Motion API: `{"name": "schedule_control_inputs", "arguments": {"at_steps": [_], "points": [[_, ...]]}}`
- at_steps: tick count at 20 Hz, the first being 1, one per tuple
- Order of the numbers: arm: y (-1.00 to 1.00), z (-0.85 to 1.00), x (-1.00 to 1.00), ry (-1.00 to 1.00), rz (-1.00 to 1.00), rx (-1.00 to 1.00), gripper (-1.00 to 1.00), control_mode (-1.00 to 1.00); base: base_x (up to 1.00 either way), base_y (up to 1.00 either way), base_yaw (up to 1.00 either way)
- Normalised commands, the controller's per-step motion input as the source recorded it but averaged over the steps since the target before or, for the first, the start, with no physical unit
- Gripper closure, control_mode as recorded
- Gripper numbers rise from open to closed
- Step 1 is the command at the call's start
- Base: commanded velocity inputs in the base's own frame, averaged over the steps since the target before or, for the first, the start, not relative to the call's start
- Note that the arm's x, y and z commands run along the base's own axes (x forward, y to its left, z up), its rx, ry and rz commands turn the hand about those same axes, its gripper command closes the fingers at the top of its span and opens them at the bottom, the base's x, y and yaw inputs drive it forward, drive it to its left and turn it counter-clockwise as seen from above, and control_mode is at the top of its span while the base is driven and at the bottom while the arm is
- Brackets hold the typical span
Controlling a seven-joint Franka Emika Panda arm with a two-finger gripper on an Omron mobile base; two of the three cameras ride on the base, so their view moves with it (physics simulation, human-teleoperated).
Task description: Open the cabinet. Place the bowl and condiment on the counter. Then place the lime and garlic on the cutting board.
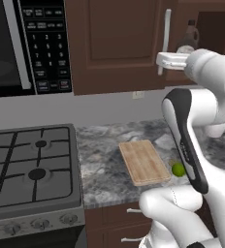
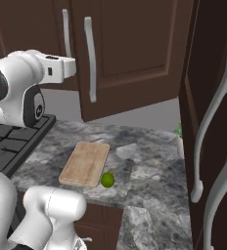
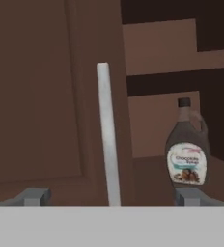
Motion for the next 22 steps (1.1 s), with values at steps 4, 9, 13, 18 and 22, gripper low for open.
{"name": "schedule_control_inputs", "arguments": {"at_steps": [4,9,13,18,22], "points": [[-0.05,0.00,0.01,0.00,0.01,0.00,-1.00,-1.00,0.00,0.00,0.00],[-0.13,0.02,-0.19,-0.03,-0.05,0.00,-1.00,-1.00,0.00,0.00,0.00],[-0.17,0.01,-0.24,-0.04,-0.11,0.00,-1.00,-1.00,0.00,0.00,0.00],[-0.31,0.08,-0.03,0.05,-0.10,0.03,-1.00,-1.00,0.00,0.00,0.00],[-0.40,0.15,0.04,0.10,-0.06,0.05,-1.00,-1.00,0.00,0.00,0.00]]}}
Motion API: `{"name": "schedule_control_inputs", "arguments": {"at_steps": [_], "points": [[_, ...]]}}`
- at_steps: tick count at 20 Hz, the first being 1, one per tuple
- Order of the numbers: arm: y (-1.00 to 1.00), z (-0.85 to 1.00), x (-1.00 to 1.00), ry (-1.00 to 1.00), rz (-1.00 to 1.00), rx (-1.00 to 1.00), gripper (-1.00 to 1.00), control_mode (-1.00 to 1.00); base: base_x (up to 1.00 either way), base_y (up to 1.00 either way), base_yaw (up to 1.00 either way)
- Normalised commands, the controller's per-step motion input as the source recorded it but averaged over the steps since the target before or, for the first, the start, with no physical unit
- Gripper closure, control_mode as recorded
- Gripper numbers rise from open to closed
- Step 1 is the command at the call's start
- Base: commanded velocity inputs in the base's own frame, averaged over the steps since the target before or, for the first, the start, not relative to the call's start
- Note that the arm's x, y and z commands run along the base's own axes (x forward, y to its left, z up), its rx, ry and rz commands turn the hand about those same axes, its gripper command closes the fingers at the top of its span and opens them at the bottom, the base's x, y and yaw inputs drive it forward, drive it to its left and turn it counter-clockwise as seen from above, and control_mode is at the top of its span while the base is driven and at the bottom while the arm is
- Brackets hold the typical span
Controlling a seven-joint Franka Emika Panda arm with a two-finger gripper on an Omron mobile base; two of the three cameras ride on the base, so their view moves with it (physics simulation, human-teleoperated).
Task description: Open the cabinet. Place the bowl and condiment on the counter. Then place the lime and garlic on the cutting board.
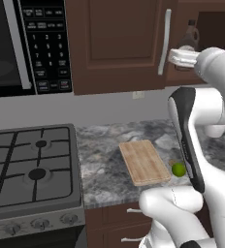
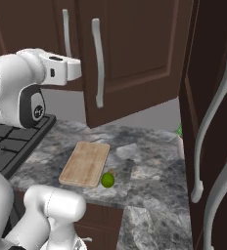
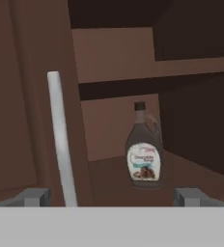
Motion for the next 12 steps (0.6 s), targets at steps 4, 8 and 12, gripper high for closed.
{"name": "schedule_control_inputs", "arguments": {"at_steps": [4,8,12], "points": [[-0.47,0.15,0.01,0.09,-0.05,0.05,-1.00,-1.00,0.00,0.00,0.00],[-0.40,0.07,-0.15,0.01,-0.09,0.01,-1.00,-1.00,0.00,0.00,0.00],[-0.34,0.03,-0.18,-0.01,-0.09,0.00,-1.00,-1.00,0.00,0.00,0.00]]}}
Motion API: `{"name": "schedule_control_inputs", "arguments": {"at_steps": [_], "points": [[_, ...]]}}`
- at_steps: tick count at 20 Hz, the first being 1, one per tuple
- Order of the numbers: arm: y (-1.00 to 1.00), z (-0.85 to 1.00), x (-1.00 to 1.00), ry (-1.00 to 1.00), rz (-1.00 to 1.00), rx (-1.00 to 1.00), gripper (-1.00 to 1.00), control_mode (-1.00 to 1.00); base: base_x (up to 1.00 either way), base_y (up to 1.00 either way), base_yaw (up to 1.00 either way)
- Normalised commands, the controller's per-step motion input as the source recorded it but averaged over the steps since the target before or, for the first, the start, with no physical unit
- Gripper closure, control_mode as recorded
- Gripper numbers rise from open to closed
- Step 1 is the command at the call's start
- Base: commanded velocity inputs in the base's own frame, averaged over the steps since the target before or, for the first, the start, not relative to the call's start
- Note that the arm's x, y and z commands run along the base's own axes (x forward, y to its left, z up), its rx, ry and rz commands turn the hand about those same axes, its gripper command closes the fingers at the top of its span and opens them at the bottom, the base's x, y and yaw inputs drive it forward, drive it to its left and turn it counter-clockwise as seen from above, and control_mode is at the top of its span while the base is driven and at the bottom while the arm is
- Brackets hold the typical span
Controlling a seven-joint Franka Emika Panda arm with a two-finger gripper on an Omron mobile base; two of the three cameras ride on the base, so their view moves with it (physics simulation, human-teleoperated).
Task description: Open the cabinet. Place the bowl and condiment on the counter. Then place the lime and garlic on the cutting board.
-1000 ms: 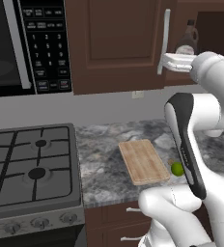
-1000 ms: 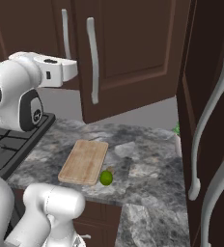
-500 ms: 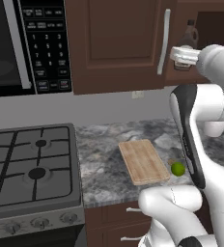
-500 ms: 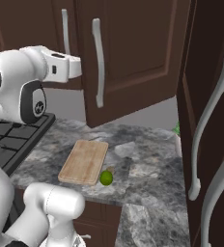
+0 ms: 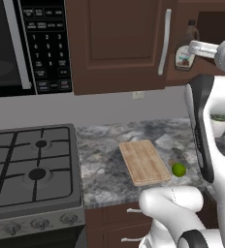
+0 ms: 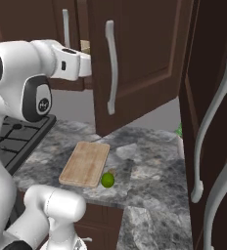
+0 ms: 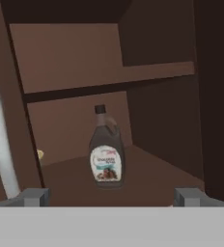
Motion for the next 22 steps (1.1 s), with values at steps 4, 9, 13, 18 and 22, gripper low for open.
{"name": "schedule_control_inputs", "arguments": {"at_steps": [4,9,13,18,22], "points": [[-0.33,0.00,-0.17,-0.02,-0.09,0.00,-1.00,-1.00,0.00,0.00,0.00],[-0.34,0.00,-0.17,-0.04,-0.08,0.00,-1.00,-1.00,0.00,0.00,0.00],[-0.35,0.00,-0.15,-0.06,-0.08,0.00,-1.00,-1.00,0.00,0.00,0.00],[-0.43,0.00,-0.09,-0.05,-0.06,0.00,-1.00,-1.00,0.00,0.00,0.00],[-0.48,0.00,-0.03,-0.04,-0.05,0.00,-1.00,-1.00,0.00,0.00,0.00]]}}
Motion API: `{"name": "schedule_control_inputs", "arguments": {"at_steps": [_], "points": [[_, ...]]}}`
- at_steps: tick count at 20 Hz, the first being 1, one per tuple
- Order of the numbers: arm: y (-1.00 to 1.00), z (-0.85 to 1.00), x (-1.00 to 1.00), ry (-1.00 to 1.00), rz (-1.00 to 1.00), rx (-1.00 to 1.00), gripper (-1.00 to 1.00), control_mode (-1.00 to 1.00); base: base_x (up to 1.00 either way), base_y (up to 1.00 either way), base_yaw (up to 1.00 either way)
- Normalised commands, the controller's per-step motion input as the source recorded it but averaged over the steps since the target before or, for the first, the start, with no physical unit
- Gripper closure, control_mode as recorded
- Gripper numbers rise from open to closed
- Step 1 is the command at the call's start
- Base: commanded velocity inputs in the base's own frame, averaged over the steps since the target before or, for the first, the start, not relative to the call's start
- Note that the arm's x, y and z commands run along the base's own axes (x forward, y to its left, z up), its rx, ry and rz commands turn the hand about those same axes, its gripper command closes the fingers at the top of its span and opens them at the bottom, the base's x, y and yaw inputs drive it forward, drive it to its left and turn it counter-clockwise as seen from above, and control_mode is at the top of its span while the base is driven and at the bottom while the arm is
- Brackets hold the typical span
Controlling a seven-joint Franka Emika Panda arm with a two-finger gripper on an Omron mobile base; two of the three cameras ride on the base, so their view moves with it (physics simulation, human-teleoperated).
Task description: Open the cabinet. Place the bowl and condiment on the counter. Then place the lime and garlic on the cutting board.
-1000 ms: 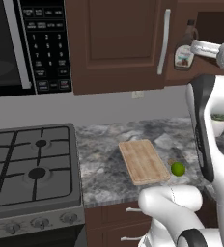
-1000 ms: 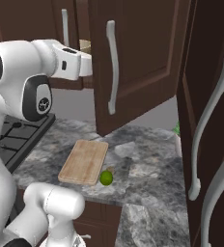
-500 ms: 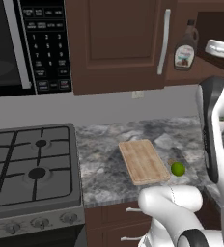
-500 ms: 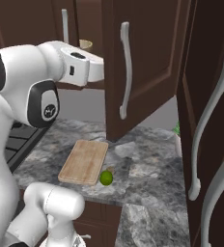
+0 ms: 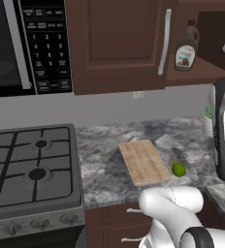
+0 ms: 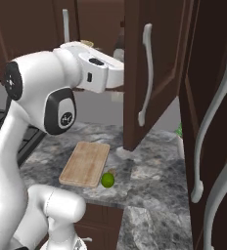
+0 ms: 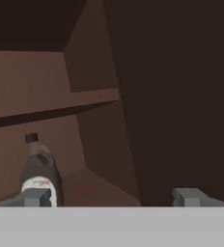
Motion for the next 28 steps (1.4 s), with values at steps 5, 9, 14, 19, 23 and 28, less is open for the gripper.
{"name": "schedule_control_inputs", "arguments": {"at_steps": [5,9,14,19,23,28], "points": [[-0.45,-0.04,0.00,-0.02,-0.03,0.00,-1.00,-1.00,0.00,0.00,0.00],[-0.45,-0.03,-0.01,-0.03,-0.03,0.00,-1.00,-1.00,0.00,0.00,0.00],[-0.44,-0.01,-0.01,-0.03,-0.03,0.00,-1.00,-1.00,0.00,0.00,0.00],[-0.37,0.00,0.00,-0.08,-0.04,-0.01,-1.00,-1.00,0.00,0.00,0.00],[-0.37,0.00,0.03,-0.07,-0.05,-0.02,-1.00,-1.00,0.00,0.00,0.00],[-0.30,0.00,0.00,-0.09,-0.04,-0.02,-1.00,-1.00,0.00,0.00,0.00]]}}
